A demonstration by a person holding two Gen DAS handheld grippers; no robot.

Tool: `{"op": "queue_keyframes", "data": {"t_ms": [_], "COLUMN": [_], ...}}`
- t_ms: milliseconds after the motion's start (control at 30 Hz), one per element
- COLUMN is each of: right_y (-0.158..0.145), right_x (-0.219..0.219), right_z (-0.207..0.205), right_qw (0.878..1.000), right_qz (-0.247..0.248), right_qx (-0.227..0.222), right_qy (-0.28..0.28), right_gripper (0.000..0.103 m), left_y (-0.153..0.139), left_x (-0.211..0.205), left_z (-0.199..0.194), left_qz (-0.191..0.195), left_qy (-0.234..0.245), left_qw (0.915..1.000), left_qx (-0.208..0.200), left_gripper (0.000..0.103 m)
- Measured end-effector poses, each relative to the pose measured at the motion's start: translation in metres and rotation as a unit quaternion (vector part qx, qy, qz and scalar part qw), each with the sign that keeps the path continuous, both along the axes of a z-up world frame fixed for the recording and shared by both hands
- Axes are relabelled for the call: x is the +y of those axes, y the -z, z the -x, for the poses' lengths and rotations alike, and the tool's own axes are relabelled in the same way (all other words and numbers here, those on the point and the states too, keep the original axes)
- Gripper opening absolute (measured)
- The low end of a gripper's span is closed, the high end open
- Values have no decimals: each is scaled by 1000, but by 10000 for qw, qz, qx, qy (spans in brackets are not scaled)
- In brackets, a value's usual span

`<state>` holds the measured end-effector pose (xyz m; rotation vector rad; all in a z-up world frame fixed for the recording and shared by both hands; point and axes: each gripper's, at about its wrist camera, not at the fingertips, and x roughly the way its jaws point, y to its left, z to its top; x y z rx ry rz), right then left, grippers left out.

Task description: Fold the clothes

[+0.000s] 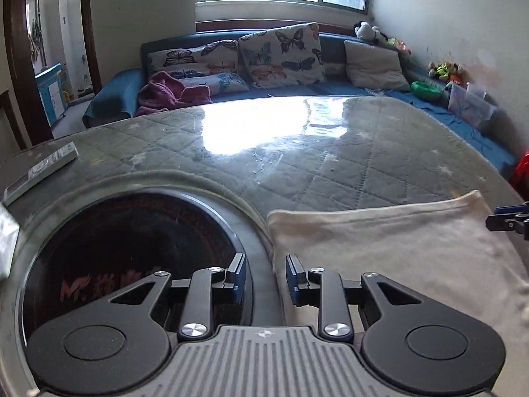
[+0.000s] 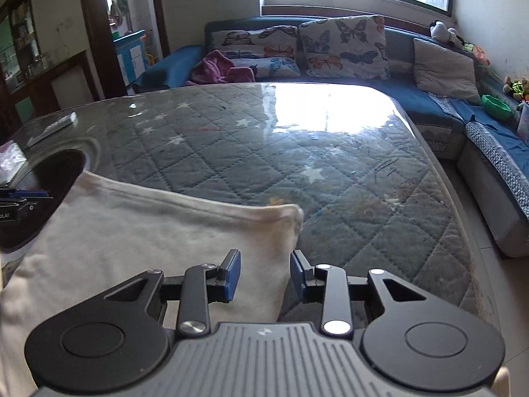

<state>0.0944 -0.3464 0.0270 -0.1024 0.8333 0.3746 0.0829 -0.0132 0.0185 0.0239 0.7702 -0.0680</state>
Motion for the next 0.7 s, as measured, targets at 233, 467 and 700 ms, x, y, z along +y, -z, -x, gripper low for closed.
{"op": "queue_keyframes", "data": {"t_ms": [233, 467, 700], "right_y": [10, 12, -21], "right_x": [3, 16, -6], "right_z": [-36, -61, -33], "right_qw": [9999, 9997, 9992], "right_qz": [-122, -22, -11], "right_qx": [86, -58, -306], "right_qy": [-37, -217, -264], "right_gripper": [9, 16, 18], "left_y": [6, 4, 1], "left_x": [-12, 9, 25], "left_z": [-30, -50, -39], "left_qz": [-284, -406, -292], "left_qy": [173, -322, -533], "left_qw": [9994, 9986, 9982], "left_qx": [-104, -91, -9], "left_gripper": [4, 3, 8]}}
